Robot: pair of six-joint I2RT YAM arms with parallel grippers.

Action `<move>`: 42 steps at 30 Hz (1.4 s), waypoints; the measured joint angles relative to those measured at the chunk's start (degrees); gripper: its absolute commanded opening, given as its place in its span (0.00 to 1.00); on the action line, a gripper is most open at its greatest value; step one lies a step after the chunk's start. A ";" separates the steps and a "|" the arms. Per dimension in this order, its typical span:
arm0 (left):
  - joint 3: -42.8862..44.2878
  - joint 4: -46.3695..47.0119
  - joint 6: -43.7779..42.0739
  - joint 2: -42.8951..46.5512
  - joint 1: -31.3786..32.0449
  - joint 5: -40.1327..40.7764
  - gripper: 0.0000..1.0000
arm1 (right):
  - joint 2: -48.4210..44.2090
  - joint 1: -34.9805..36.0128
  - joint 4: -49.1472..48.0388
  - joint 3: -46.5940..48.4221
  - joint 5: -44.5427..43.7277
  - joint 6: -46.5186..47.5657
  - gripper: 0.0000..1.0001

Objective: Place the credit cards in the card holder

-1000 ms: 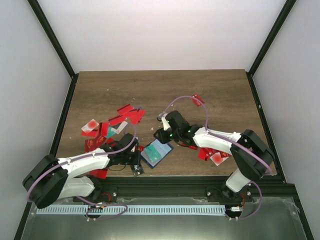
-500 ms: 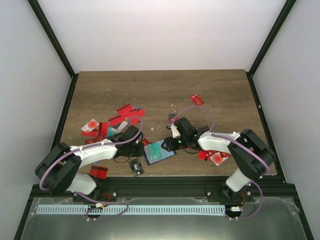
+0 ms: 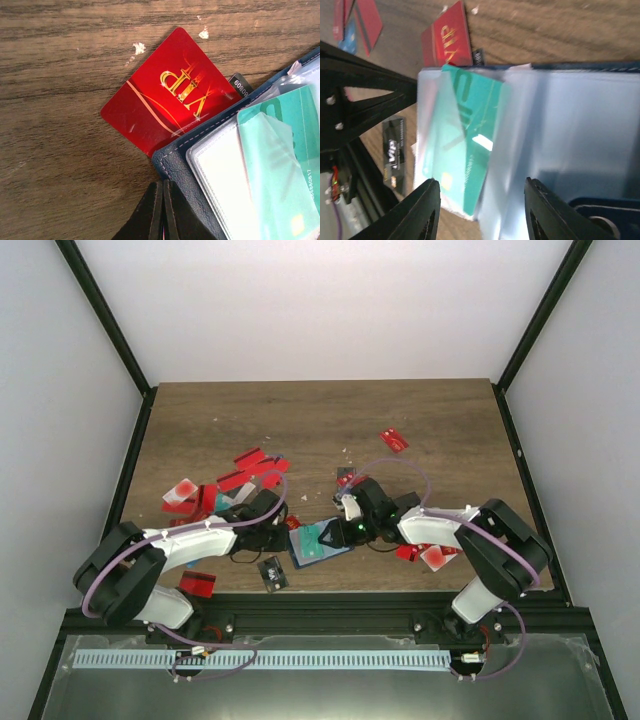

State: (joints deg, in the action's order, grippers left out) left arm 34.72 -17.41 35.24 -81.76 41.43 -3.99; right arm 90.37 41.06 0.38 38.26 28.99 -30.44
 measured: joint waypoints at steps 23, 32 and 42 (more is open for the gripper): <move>0.00 -2.73 -1.07 2.29 -0.28 0.00 0.04 | 10.40 4.59 -8.66 4.35 10.84 -4.48 0.44; 3.96 -10.93 -0.90 10.99 -0.28 1.49 0.04 | 10.58 5.99 -6.84 5.95 8.37 -3.19 0.44; 6.64 -5.66 -1.25 10.23 -0.26 -4.68 0.04 | -0.39 4.85 3.26 7.02 -0.33 -0.55 0.45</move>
State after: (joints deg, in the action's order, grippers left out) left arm 41.36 -23.07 34.00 -71.53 41.17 -8.67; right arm 89.97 45.91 3.64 45.28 28.67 -30.98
